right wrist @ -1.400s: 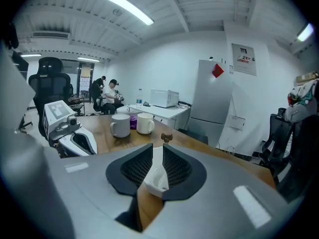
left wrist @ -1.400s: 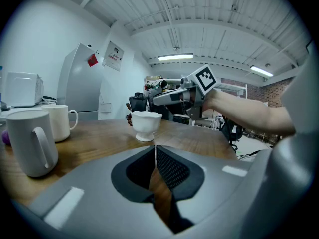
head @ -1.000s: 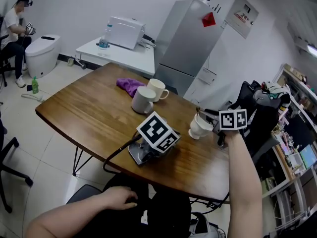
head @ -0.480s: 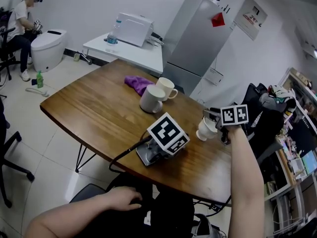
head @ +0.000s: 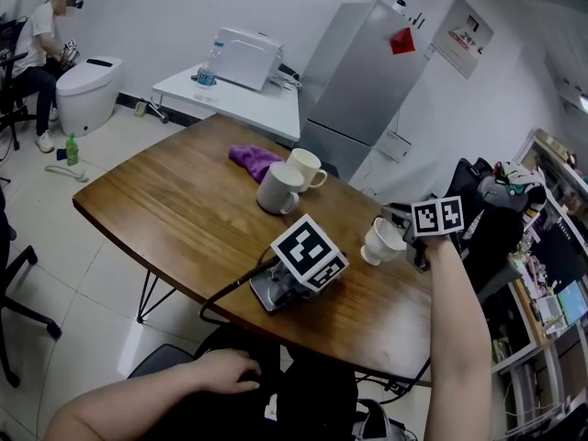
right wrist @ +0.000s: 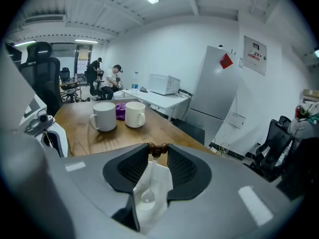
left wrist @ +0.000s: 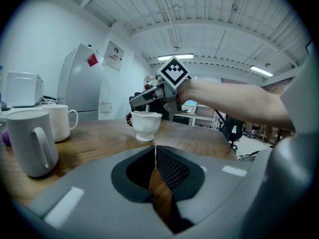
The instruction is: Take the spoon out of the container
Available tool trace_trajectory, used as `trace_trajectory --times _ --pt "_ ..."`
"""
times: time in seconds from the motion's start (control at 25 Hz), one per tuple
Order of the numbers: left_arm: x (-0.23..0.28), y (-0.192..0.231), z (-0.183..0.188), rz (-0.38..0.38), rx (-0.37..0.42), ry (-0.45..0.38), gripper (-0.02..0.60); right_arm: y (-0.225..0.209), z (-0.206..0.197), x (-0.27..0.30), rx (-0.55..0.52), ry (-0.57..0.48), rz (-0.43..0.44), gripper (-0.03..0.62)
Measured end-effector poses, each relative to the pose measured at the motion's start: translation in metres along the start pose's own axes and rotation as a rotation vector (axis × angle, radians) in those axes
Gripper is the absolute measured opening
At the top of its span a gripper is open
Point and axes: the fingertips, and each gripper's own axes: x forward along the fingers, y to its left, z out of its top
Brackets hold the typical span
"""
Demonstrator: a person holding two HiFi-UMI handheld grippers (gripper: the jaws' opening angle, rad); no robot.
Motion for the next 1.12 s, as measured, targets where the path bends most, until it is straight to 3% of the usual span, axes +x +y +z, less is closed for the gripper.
trace_trajectory --times 0.6,1.12 --pt "0.000 0.002 0.000 -0.001 0.000 0.001 0.012 -0.007 0.016 -0.059 0.005 -0.138 -0.020 0.121" --pt "-0.001 0.002 -0.001 -0.002 -0.002 0.000 0.012 -0.034 0.026 -0.141 0.112 -0.372 -0.048 0.121"
